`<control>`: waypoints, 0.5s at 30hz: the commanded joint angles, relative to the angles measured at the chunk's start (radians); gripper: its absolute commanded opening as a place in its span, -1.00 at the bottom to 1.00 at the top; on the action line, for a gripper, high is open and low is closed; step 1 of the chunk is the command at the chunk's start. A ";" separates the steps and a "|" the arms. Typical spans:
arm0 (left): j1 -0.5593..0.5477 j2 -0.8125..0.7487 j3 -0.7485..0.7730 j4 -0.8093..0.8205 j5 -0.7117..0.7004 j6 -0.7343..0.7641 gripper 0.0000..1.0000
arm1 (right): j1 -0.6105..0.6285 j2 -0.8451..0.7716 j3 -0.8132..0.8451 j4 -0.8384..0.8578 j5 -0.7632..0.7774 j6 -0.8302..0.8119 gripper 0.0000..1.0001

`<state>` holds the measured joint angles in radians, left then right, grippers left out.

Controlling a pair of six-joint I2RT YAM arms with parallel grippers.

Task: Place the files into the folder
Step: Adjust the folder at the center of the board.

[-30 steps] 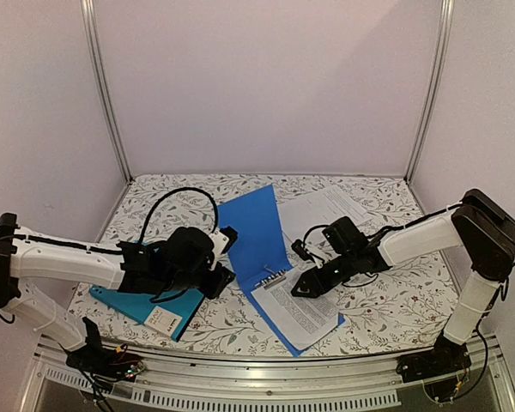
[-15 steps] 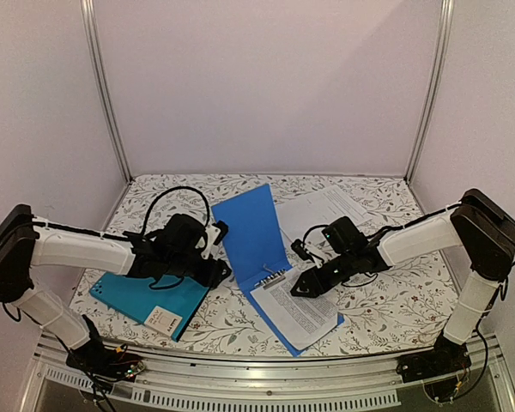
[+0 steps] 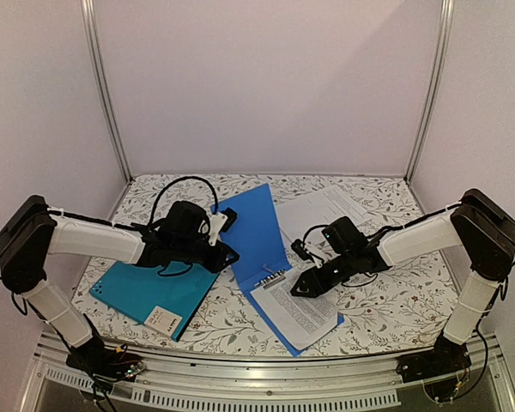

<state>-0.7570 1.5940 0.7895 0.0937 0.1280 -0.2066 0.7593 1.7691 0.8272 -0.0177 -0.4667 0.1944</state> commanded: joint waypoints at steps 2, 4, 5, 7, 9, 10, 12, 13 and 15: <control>0.024 0.057 0.070 0.024 0.075 0.058 -0.61 | 0.012 0.024 -0.008 -0.058 0.071 0.018 -0.11; 0.025 0.085 0.094 0.027 0.103 0.079 -0.68 | 0.023 0.024 -0.010 -0.052 0.091 0.034 -0.12; 0.027 0.099 0.107 0.030 0.121 0.085 -0.70 | 0.031 0.026 -0.010 -0.048 0.107 0.043 -0.12; 0.029 0.133 0.134 0.037 0.148 0.099 -0.75 | 0.046 0.031 -0.010 -0.037 0.134 0.064 -0.12; 0.035 0.164 0.165 0.044 0.175 0.115 -0.78 | 0.054 0.035 -0.011 -0.026 0.163 0.089 -0.12; 0.039 0.186 0.189 0.044 0.194 0.122 -0.79 | 0.059 0.039 -0.011 -0.025 0.179 0.105 -0.12; 0.048 0.217 0.232 0.033 0.219 0.142 -0.79 | 0.064 0.035 -0.015 -0.023 0.215 0.132 -0.12; 0.054 0.234 0.256 0.020 0.228 0.150 -0.79 | 0.069 0.033 -0.019 -0.020 0.233 0.144 -0.12; 0.065 0.271 0.300 0.006 0.254 0.164 -0.76 | 0.082 0.024 -0.024 -0.016 0.267 0.179 -0.13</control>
<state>-0.7158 1.8000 1.0134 0.1207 0.2886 -0.0910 0.8181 1.7683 0.8276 0.0212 -0.3325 0.2947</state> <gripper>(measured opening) 0.108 0.439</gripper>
